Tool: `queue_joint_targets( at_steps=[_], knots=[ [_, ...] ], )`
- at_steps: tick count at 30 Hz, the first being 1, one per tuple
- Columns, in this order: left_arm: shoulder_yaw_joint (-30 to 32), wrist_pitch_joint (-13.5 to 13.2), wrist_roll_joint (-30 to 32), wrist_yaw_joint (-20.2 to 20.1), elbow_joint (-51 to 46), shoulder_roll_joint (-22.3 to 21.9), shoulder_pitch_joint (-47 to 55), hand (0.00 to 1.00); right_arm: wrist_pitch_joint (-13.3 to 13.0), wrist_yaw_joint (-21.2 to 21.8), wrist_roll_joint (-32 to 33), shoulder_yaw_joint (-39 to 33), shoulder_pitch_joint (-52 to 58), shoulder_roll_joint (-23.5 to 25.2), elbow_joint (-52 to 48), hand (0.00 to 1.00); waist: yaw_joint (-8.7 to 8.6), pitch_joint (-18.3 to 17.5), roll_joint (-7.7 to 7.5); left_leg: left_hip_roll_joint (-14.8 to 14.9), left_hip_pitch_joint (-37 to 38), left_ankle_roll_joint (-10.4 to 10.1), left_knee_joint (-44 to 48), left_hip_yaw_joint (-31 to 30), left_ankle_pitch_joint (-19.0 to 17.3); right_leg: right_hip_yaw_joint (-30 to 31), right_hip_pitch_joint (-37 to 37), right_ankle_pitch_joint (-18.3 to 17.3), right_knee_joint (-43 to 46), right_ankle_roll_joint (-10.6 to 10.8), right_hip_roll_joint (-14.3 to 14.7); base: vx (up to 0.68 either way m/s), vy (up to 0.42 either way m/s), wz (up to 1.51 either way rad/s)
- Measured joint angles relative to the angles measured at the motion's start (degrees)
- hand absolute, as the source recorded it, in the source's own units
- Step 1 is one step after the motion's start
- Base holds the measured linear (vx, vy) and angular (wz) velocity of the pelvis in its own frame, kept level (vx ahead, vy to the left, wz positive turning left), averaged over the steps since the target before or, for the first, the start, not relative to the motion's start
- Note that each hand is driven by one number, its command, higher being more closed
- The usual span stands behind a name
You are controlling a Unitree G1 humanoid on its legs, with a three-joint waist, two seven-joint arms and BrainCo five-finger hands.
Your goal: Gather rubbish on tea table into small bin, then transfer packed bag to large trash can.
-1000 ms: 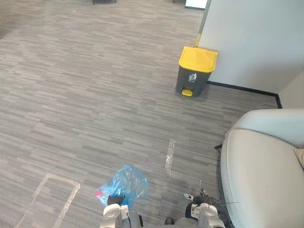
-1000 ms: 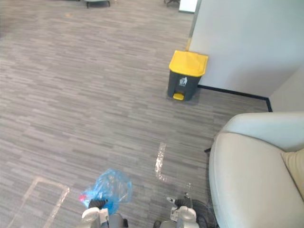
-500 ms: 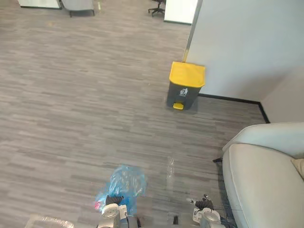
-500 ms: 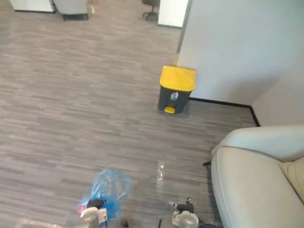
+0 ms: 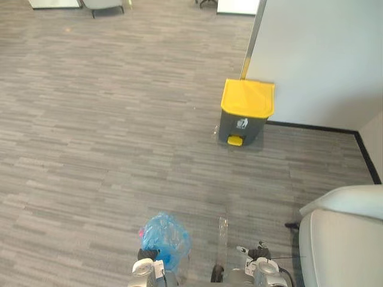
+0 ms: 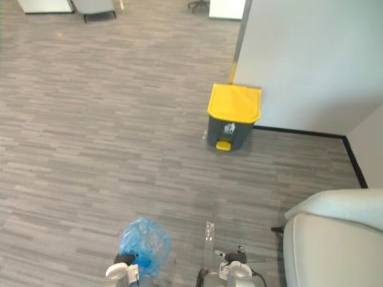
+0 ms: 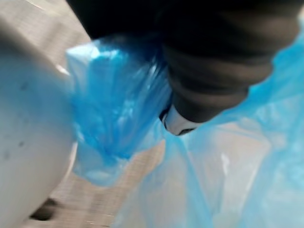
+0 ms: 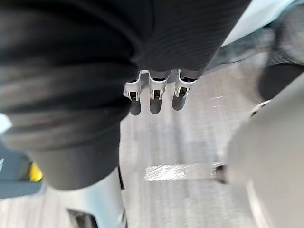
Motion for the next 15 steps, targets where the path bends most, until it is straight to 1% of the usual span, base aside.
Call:
queue_joint_targets(
  at_steps=[1,2,3,4,5,6,7,8,9,10,11,12,13,14,15],
  knots=[
    [0.0,-0.1,0.0,0.0,-0.8,0.0,0.0,1.0,0.0,-0.1,0.1,0.0,-0.5,0.3,0.0,0.0,0.29,0.1,-0.37,-0.1,-2.1,0.5,-6.9,2.0,-0.9,1.4,1.4,0.0,-0.9,0.1,-1.1,0.42,0.177,-0.76],
    [0.0,-0.1,0.0,0.0,-1.1,0.0,-0.1,1.0,0.0,-0.1,0.2,-0.1,-0.7,0.3,-0.5,0.0,0.33,0.2,-0.56,-1.1,-3.2,1.4,-16.4,2.7,0.2,2.0,2.7,-0.6,-1.1,1.3,-2.7,0.5,0.232,-0.8],
    [0.0,-0.1,0.0,0.0,-1.0,0.0,-0.1,1.0,0.0,-0.2,0.4,-0.6,-0.6,0.3,-0.9,0.0,0.41,0.1,-0.4,-1.9,-3.6,1.5,-24.6,1.8,3.2,3.1,3.8,-1.6,-1.4,3.1,-3.5,0.45,0.284,-0.67],
    [-0.2,-0.1,0.0,0.0,-0.8,0.0,-0.2,1.0,0.1,-0.3,0.4,-0.6,-0.2,0.1,-0.8,0.0,0.49,-0.4,-0.64,-3.4,-3.2,1.3,-28.8,1.3,9.2,4.9,5.3,-3.3,-2.0,6.0,-4.8,0.48,0.298,-0.33],
    [-0.1,-0.1,-0.1,0.1,-0.8,0.4,-0.6,1.0,0.2,0.0,0.4,-0.2,0.1,-0.3,-0.5,0.0,0.16,-1.0,-1.77,-5.1,-2.0,1.8,-30.4,2.4,8.9,5.5,5.5,-2.8,-2.6,5.7,-6.4,0.48,0.291,-0.12],
    [-0.2,-0.1,0.0,0.1,-0.8,0.5,-0.6,1.0,0.2,-0.1,0.4,-0.5,0.0,-0.3,-0.4,0.0,-0.01,-1.3,-2.15,-5.7,-1.9,2.0,-31.1,2.6,8.6,6.0,5.2,-1.9,-3.1,5.2,-6.7,0.45,0.259,0.05],
    [-0.2,-0.2,0.0,0.1,-0.7,0.5,-0.8,1.0,0.2,-0.3,0.4,-1.3,-0.2,0.0,-0.4,0.0,0.36,-1.5,-2.37,-6.2,-1.7,2.9,-30.2,2.8,7.0,7.4,5.4,0.9,-3.1,5.0,-7.1,0.35,0.21,-0.03],
    [-0.2,0.1,-0.1,0.1,-0.2,0.5,-0.9,1.0,0.3,-0.2,0.4,-1.6,-0.2,0.0,-0.4,0.0,0.47,-1.4,-2.7,-6.2,-1.1,3.7,-29.7,4.0,6.5,8.3,5.4,1.7,-2.4,6.0,-7.7,0.41,0.239,-0.21],
    [-0.3,0.1,-0.1,0.1,0.1,0.7,-0.9,1.0,0.5,-0.3,0.4,-1.7,0.2,0.2,-0.4,0.0,0.88,-1.3,-3.06,-7.0,1.3,4.8,-30.4,5.4,5.7,10.1,4.9,2.8,1.4,7.2,-8.6,0.31,0.168,-0.22],
    [-0.3,0.1,-0.1,0.1,0.2,0.7,-0.9,1.0,0.5,-0.2,0.3,-1.7,0.2,0.3,-0.4,0.0,0.93,-1.3,-3.14,-7.3,2.4,5.1,-30.9,5.8,5.4,10.6,4.1,3.2,3.5,7.6,-8.9,0.43,0.213,-0.51],
    [-1.3,0.1,-0.1,0.2,0.2,0.8,-0.4,1.0,0.4,-0.1,0.0,-1.3,0.4,-0.1,-0.9,0.0,0.72,-1.3,-2.45,-7.8,7.3,5.2,-33.4,6.5,3.7,12.2,-1.3,5.9,18.0,10.8,-9.3,0.35,0.16,-0.46],
    [-1.8,0.1,-0.1,0.2,0.4,1.0,-0.4,1.0,0.3,-0.1,0.0,-1.1,0.5,-0.2,-1.2,0.0,0.54,-1.1,-2.06,-7.8,9.3,5.0,-34.6,6.5,2.5,12.6,-4.3,7.7,25.3,11.7,-9.4,0.38,0.16,-0.41],
    [-2.2,0.3,-0.1,0.2,1.5,1.3,-0.7,1.0,0.4,0.0,0.0,-0.9,0.9,-0.3,-1.2,0.0,-0.02,-0.7,-2.16,-8.3,12.3,5.2,-35.3,6.6,1.6,12.4,-9.3,6.4,36.6,11.3,-9.8,0.29,0.077,-0.07],
    [-2.7,0.5,-0.1,0.2,2.0,1.3,-0.6,1.0,0.4,0.0,-0.1,-0.9,1.5,-0.3,-1.3,0.0,-0.38,-0.6,-2.08,-8.4,14.6,5.0,-36.5,6.8,1.0,11.1,-12.5,5.0,41.7,10.2,-9.9,0.34,0.064,-0.16],
    [-2.9,0.6,-0.1,0.3,2.3,1.3,-0.4,1.0,0.4,0.0,-0.1,-0.8,2.0,-0.3,-2.6,0.0,-0.48,-0.5,-1.89,-8.5,17.7,4.6,-38.8,7.9,0.7,8.6,-16.9,3.5,44.3,8.8,-9.9,0.3,0.026,-0.21]
  ],
)
